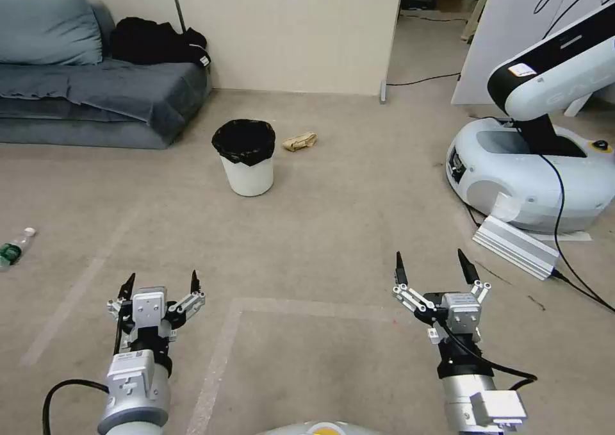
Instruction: Pick up the trash bin, then pick up the garbage from the floor and place it into the trash bin.
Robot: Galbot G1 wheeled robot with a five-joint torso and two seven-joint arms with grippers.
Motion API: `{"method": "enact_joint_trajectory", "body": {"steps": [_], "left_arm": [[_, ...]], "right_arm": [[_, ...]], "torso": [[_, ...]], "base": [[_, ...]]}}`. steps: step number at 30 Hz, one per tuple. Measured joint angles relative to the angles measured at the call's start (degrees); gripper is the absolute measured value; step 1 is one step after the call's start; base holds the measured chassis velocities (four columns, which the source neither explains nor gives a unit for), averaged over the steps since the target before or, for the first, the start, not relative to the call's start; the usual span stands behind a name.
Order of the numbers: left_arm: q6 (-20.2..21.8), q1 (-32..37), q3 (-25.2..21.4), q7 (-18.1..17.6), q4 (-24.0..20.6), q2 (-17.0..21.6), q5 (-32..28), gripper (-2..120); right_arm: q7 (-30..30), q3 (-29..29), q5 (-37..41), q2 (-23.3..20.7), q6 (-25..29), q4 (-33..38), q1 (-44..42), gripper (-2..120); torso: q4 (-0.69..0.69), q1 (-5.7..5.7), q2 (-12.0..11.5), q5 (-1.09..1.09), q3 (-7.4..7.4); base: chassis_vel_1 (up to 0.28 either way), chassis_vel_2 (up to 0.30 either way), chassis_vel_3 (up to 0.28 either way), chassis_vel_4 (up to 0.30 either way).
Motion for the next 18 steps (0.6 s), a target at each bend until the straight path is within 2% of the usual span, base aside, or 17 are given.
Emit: {"method": "enact_joint_trajectory", "body": {"steps": [5,18], "left_arm": [[-1.6,0.7,0.1,-1.3,1.2,0.0,-1.0,100],[-2.9,1.1,0.2,-1.6,1.6,-0.2,-1.1,99]], "right_arm": [[-0.1,-0.1,0.1,0.1,0.0,-0.5,0.5,100],[-0.7,0.4,0.4,0.0,-0.2,-1.1,1.2,100]], "torso": [[0.0,0.0,0.0,0.01,0.0],[0.0,0.0,0.0,0.01,0.0]], "base": [[0.0,0.0,0.0,0.0],[0.0,0.0,0.0,0.0]]}}
